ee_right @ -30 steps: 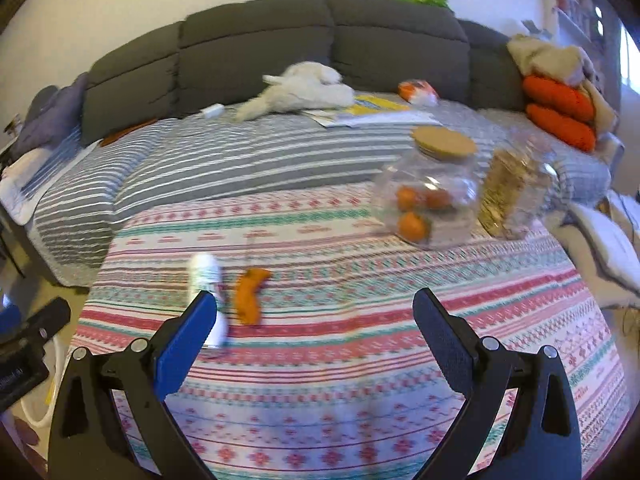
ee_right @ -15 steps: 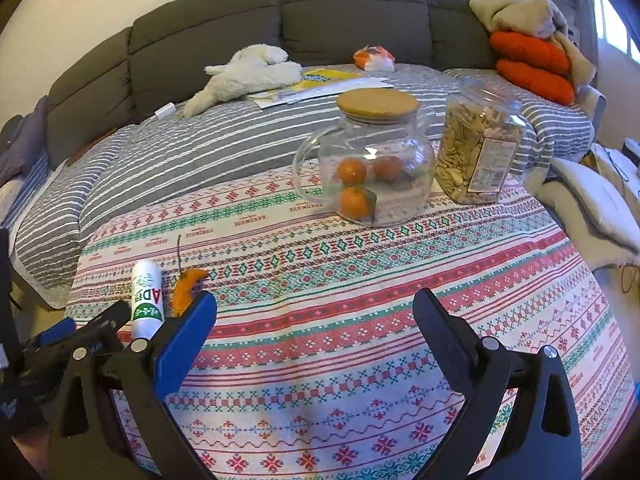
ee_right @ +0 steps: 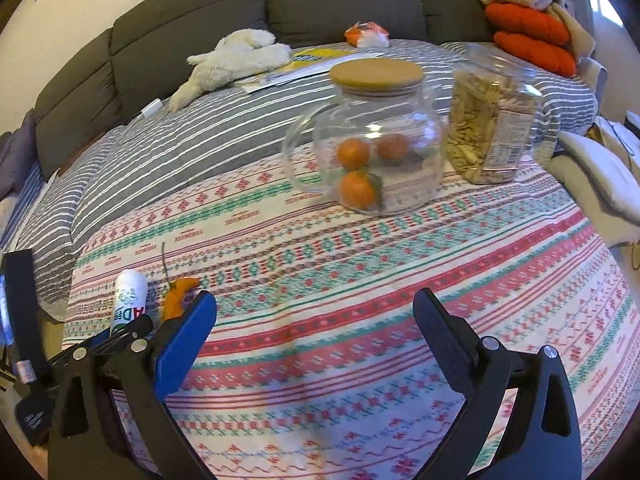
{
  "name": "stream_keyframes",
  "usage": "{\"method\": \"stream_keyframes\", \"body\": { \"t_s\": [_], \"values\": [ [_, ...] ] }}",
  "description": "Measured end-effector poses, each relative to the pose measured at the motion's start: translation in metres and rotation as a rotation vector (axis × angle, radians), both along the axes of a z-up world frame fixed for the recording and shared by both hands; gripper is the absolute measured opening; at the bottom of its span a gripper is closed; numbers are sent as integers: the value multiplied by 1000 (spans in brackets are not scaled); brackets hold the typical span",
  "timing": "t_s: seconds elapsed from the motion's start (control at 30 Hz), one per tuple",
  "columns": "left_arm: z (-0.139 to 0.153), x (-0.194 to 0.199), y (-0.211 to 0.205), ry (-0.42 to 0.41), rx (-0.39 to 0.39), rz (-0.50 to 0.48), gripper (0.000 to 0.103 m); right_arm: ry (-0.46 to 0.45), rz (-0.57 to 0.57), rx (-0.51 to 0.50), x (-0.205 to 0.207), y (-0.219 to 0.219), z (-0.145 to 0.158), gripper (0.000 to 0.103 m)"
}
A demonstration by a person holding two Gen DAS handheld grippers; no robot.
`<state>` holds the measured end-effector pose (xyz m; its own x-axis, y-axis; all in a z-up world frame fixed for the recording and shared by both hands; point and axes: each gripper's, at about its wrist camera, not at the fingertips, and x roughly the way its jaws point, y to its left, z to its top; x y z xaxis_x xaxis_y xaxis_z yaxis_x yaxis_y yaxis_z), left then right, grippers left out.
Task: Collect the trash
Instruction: 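Grasp the white green-label bottle with the left tool while the right tool grasps the orange pepper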
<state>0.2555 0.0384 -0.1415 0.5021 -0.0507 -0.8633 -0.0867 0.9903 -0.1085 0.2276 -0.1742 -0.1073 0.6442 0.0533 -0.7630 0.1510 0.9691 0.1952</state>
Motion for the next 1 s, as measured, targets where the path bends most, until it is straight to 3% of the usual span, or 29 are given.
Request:
{"method": "stream_keyframes", "body": {
  "t_s": [0.23,0.7,1.0],
  "values": [
    [29,-32,36,-53,-111,89,35,15,83,-15,12,48,-10,96],
    [97,-87,105,-213,-66,188,35,45,178,-82,41,119,-39,96],
    [107,-99,125,-237,-45,201,35,36,181,-156,60,143,-42,95]
  ]
}}
